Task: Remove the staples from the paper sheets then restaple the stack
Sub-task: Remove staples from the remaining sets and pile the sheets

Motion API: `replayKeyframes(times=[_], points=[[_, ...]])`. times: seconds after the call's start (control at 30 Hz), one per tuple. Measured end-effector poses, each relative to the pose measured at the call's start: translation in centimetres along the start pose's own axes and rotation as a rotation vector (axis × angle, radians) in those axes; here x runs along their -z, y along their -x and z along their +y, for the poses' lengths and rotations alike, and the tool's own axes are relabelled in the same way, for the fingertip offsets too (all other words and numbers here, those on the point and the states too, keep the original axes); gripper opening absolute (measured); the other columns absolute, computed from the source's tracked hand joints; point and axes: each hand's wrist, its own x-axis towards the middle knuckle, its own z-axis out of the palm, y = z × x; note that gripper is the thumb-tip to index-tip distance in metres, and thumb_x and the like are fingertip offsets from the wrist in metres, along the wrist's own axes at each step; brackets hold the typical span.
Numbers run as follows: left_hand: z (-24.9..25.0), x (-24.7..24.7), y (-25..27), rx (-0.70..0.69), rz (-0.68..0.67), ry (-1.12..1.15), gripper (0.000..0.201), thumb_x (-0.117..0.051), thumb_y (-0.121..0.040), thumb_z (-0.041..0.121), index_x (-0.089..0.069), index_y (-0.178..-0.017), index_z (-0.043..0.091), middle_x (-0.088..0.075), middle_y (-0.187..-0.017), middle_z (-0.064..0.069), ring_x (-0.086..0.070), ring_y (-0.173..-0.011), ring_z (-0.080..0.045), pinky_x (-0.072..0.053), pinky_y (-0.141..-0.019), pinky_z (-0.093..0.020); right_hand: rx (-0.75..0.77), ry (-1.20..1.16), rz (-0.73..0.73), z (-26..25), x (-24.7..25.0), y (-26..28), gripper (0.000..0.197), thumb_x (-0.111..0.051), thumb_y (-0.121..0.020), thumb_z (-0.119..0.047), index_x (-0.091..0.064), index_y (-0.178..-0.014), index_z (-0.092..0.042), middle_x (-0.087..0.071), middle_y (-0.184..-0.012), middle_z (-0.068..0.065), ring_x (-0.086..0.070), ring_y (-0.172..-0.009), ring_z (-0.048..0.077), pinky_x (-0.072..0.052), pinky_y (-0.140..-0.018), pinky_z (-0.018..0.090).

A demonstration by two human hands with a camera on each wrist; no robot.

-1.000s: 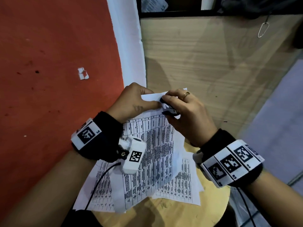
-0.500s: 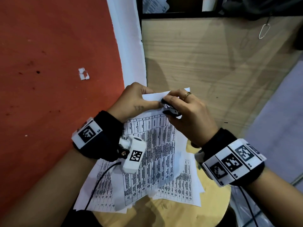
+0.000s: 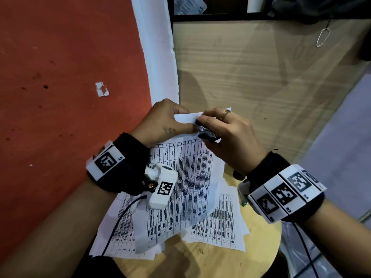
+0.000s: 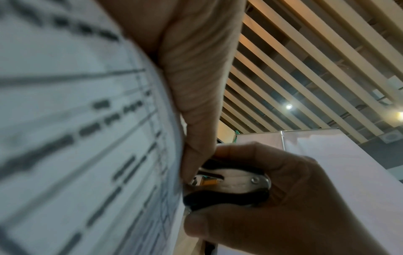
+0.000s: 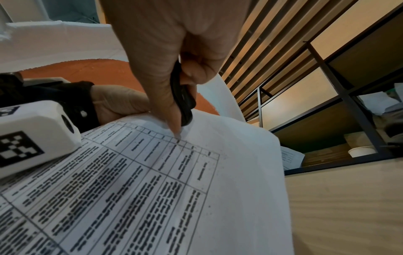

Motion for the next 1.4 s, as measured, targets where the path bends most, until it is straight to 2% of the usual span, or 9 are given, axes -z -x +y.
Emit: replayKeyframes(times=[0.1, 0.23, 0.47, 0.53, 0.63, 0.83, 0.97, 1.13, 1.4], points=[[0.1, -0.1, 0.1, 0.000, -0.015, 0.014, 0.019, -0.076, -0.059, 0.036, -0.074, -0.071, 0.021, -0.070, -0.077, -0.018, -0.054, -0.065, -0.009, -0.041, -0.064, -0.030, 0.003, 0.005, -0.005, 0.0, -0.2, -0.1, 0.026, -0.069, -0.064, 0.001, -0.069, -0.090, 0.000, -0.068, -0.092, 0.015, -0.065, -0.073, 0.034, -0.053, -0.051, 0.037], [0.0, 0.0, 0.1, 0.005, -0.031, 0.063, 0.028, -0.078, -0.057, 0.037, -0.076, -0.075, 0.016, -0.069, -0.083, -0.024, -0.055, -0.068, -0.011, -0.041, -0.066, -0.031, -0.001, 0.009, -0.012, 0.0, -0.3, -0.3, 0.023, -0.070, -0.064, 0.001, -0.068, -0.087, 0.000, -0.067, -0.088, 0.015, -0.064, -0.070, 0.034, -0.052, -0.050, 0.039], [-0.2, 0.3, 0.0, 0.049, -0.044, 0.093, 0.013, -0.077, -0.056, 0.031, -0.073, -0.065, 0.021, -0.059, -0.064, -0.002, -0.049, -0.057, -0.005, -0.035, -0.056, -0.021, -0.008, 0.058, 0.020, -0.1, -0.4, -0.5, 0.011, -0.071, -0.068, -0.001, -0.068, -0.078, -0.002, -0.067, -0.079, 0.011, -0.062, -0.065, 0.032, -0.050, -0.047, 0.033], [-0.4, 0.4, 0.0, 0.055, -0.070, 0.122, 0.026, -0.080, -0.058, 0.031, -0.074, -0.073, 0.011, -0.060, -0.069, -0.007, -0.050, -0.062, -0.009, -0.035, -0.058, -0.024, -0.020, 0.041, 0.025, 0.0, -0.3, -0.6, 0.012, -0.071, -0.068, -0.003, -0.069, -0.080, -0.004, -0.068, -0.080, 0.010, -0.063, -0.068, 0.032, -0.051, -0.049, 0.035], [-0.2, 0.5, 0.4, 0.056, -0.098, 0.188, 0.019, -0.081, -0.068, 0.013, -0.073, -0.084, 0.006, -0.066, -0.081, -0.012, -0.056, -0.072, -0.011, -0.042, -0.066, -0.024, -0.049, 0.013, 0.035, -0.2, -0.2, -0.6, 0.011, -0.072, -0.070, -0.008, -0.070, -0.081, -0.007, -0.069, -0.081, 0.007, -0.064, -0.070, 0.031, -0.051, -0.050, 0.035], [-0.3, 0.6, 0.5, 0.010, -0.083, 0.202, 0.023, -0.077, -0.072, 0.015, -0.070, -0.088, -0.002, -0.066, -0.089, -0.017, -0.060, -0.081, -0.015, -0.044, -0.078, -0.029, -0.124, -0.137, 0.047, -0.2, 0.1, -0.2, 0.018, -0.071, -0.072, -0.013, -0.072, -0.089, -0.008, -0.069, -0.088, 0.004, -0.066, -0.079, 0.026, -0.053, -0.063, 0.037], [-0.2, 0.5, 0.7, 0.008, -0.093, 0.313, 0.015, -0.075, -0.070, 0.015, -0.069, -0.080, 0.007, -0.064, -0.079, -0.001, -0.061, -0.072, -0.003, -0.044, -0.071, -0.014, -0.171, -0.247, 0.067, 0.1, 0.5, 0.0, 0.023, -0.074, -0.070, -0.012, -0.072, -0.091, -0.007, -0.069, -0.090, 0.004, -0.063, -0.083, 0.018, -0.050, -0.073, 0.033], [-0.3, 0.2, 0.6, -0.014, -0.100, 0.371, 0.011, -0.069, -0.078, 0.002, -0.069, -0.080, 0.013, -0.068, -0.072, 0.012, -0.063, -0.071, 0.001, -0.045, -0.069, -0.011, -0.193, -0.333, 0.110, 0.5, 0.8, 0.0, 0.027, -0.079, -0.067, -0.011, -0.072, -0.092, -0.006, -0.064, -0.092, -0.007, -0.061, -0.086, 0.013, -0.049, -0.079, 0.027], [-0.3, -0.6, 0.5, -0.040, 0.006, 0.281, 0.011, -0.068, -0.081, 0.003, -0.066, -0.079, 0.014, -0.061, -0.071, 0.006, -0.056, -0.063, 0.005, -0.041, -0.062, -0.010, -0.209, -0.330, 0.123, 0.6, 0.8, 0.1, 0.027, -0.079, -0.066, -0.014, -0.072, -0.092, -0.006, -0.064, -0.093, -0.006, -0.061, -0.086, 0.014, -0.048, -0.080, 0.026]])
